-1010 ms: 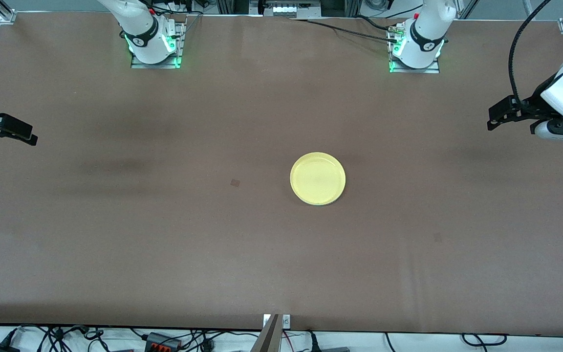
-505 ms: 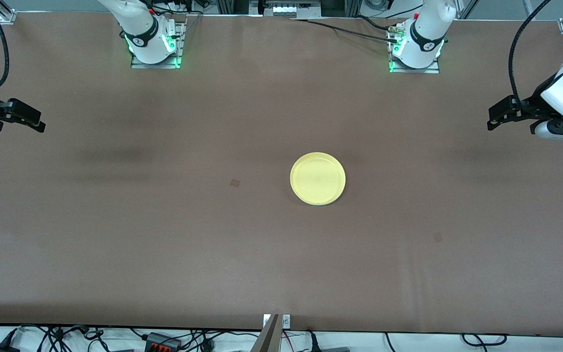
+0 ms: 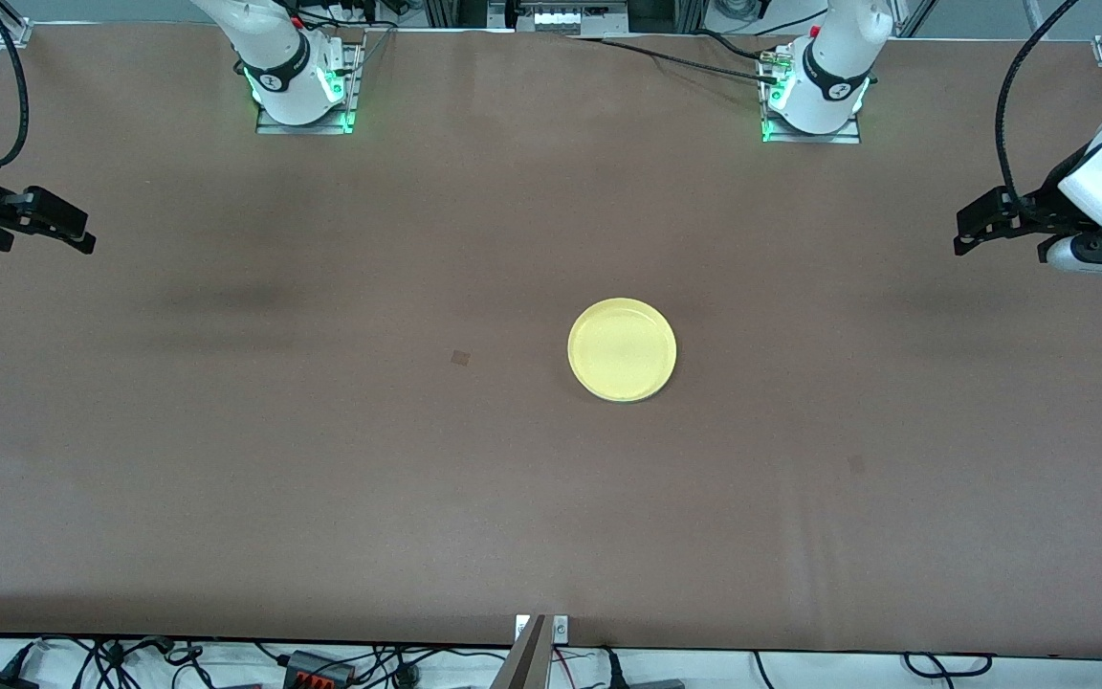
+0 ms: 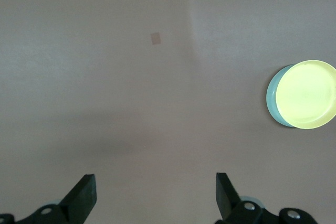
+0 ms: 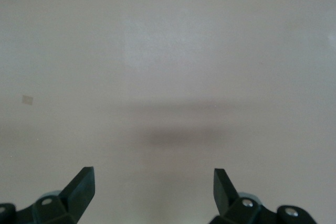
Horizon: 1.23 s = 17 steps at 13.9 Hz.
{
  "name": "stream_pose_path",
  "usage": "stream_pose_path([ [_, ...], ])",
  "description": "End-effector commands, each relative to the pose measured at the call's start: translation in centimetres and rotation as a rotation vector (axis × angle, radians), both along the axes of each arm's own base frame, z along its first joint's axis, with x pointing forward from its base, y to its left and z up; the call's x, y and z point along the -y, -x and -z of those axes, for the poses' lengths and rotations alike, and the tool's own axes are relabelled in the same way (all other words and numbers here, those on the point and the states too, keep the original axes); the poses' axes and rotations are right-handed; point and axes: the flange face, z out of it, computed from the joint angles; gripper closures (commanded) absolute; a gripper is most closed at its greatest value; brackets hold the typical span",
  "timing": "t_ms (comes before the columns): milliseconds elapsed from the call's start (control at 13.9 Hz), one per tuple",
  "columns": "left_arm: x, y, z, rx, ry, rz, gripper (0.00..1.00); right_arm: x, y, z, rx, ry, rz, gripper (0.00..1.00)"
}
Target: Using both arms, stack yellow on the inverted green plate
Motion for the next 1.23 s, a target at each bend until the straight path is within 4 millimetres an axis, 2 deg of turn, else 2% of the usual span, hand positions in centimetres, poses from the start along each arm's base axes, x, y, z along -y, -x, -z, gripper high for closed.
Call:
stream_pose_path([
  [0, -0.14, 0.27, -0.7, -0.001, -0.001, 0.015, 0.0, 0.05, 0.98, -0.46, 0.004, 0.011, -0.013, 0.0],
  [1154, 0.2, 0.28, -0.7, -0.001, -0.001, 0.021, 0.0, 0.58, 0.67, 0.32, -0.007, 0.012, 0.0, 0.0],
])
